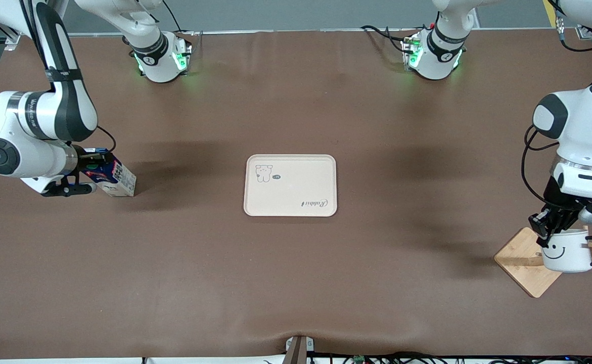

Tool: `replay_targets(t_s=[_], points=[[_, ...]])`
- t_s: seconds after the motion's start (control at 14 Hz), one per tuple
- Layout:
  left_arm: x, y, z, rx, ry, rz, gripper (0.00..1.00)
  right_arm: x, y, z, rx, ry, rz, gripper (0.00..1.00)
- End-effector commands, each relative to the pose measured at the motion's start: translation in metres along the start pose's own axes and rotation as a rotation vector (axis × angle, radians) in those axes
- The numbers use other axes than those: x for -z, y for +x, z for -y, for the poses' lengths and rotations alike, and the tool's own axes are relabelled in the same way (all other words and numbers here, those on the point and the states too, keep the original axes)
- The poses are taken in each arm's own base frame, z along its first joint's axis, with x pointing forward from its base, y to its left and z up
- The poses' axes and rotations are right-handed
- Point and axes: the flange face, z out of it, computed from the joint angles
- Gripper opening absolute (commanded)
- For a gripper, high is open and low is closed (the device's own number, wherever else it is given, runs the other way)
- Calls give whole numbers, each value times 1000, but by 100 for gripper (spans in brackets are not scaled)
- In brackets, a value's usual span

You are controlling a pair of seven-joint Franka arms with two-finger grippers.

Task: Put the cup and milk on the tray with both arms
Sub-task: 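Close the right gripper on the milk while the left gripper grasps the mug, then lift the mug off the stand with the left gripper toward the tray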

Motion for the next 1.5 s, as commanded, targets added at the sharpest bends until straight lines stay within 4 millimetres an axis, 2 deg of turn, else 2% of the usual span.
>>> replay_targets(t_s=[0.0, 0.07, 0.29, 0.5, 0.79, 1.0, 1.14, 1.29, 1.43], points=[[22, 1, -4, 4, 18, 24, 2, 20, -1, -3, -30, 37, -18, 9], [27, 0, -10, 17, 18, 36, 2, 29, 1, -4, -34, 50, -21, 10], [38, -7, -39, 54, 11, 79, 2, 41, 4, -5, -38, 63, -42, 10], [50, -19, -81, 91, 3, 139, 2, 57, 5, -8, -41, 64, -54, 10], [66, -48, -164, 210, -9, 244, 1, 91, 4, -13, -45, 60, -66, 10], [78, -72, -231, 141, -1, 366, 1, 110, 9, -12, -47, 53, -102, 11], [75, -99, -284, 65, -3, 480, 0, 118, 12, -12, -44, 50, -119, 12], [69, -121, -329, 33, -17, 558, 0, 119, 13, -3, -43, 57, -106, 16], [55, -143, -364, 14, -38, 625, 0, 139, 16, -3, -38, 51, -145, 18]])
